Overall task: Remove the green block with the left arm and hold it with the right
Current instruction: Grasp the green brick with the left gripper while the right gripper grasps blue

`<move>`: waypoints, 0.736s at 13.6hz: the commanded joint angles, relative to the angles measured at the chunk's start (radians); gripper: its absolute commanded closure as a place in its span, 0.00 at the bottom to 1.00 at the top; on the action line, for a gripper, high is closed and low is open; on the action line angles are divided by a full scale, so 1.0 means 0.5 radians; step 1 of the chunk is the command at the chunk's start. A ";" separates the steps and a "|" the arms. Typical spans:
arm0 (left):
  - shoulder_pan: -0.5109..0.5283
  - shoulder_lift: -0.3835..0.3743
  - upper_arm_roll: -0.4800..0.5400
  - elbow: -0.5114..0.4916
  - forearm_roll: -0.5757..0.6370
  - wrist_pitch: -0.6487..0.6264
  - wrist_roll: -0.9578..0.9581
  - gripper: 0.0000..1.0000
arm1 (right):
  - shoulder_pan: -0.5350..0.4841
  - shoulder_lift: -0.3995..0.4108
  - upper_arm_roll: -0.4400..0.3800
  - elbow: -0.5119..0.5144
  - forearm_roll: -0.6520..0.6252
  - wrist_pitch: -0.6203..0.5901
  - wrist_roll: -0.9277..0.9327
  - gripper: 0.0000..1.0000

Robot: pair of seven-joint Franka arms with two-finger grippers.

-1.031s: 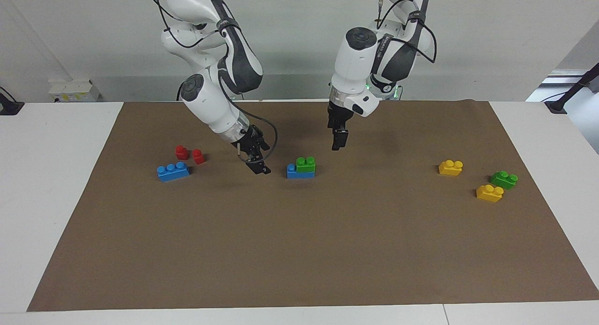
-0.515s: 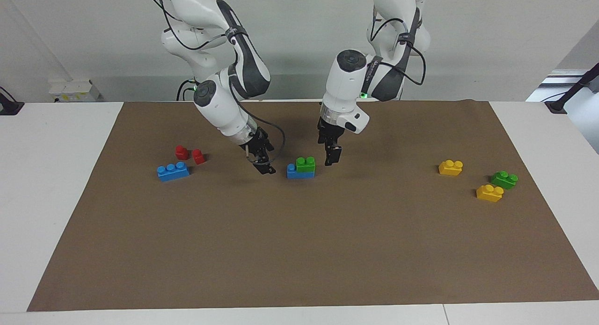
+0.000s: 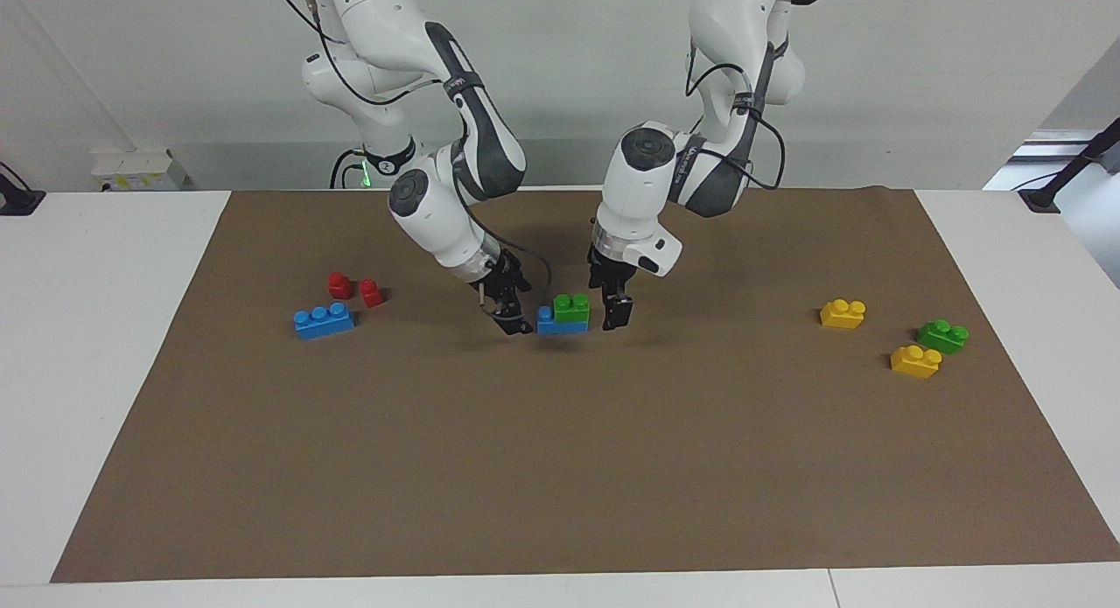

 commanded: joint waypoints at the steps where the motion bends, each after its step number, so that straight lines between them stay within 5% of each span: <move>1: -0.081 0.073 0.029 0.062 0.011 0.005 -0.100 0.00 | 0.057 0.064 -0.003 -0.007 0.077 0.142 -0.072 0.00; 10: -0.152 0.104 0.026 0.035 0.091 0.011 -0.198 0.00 | 0.109 0.110 -0.003 -0.013 0.157 0.228 -0.146 0.00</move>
